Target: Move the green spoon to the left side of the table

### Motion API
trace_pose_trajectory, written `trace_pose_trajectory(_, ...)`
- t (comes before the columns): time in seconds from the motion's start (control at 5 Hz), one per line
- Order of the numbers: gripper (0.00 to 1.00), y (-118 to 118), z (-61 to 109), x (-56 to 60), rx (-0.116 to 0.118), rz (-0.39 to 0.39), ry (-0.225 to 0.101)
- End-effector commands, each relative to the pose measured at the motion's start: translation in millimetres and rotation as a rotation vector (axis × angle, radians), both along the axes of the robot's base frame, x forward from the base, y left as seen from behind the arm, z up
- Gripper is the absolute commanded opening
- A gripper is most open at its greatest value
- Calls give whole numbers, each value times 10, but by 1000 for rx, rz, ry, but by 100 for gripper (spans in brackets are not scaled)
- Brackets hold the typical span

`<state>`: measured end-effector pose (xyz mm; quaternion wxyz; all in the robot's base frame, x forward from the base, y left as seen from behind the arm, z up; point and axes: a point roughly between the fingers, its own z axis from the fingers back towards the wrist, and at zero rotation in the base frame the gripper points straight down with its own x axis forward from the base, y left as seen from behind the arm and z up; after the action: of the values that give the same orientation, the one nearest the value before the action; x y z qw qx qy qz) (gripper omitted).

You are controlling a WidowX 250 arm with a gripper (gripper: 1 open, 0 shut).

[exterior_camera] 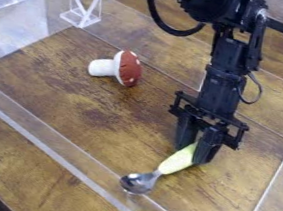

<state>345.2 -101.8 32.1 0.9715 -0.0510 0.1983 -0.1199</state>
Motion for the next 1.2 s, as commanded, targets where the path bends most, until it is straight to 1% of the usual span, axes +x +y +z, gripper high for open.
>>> trace_pose_trajectory(0.0,0,83,253,101,-13,21,-62)
trace_pose_trajectory(0.4,0,135,491,69,-13,24,-83)
trace_pose_trajectory(0.6,0,156,593,51,-18,24,-97)
trace_pose_trajectory(0.8,0,190,743,35,-23,29,-120)
trace_pose_trajectory(1.0,0,225,850,15,-27,34,-135)
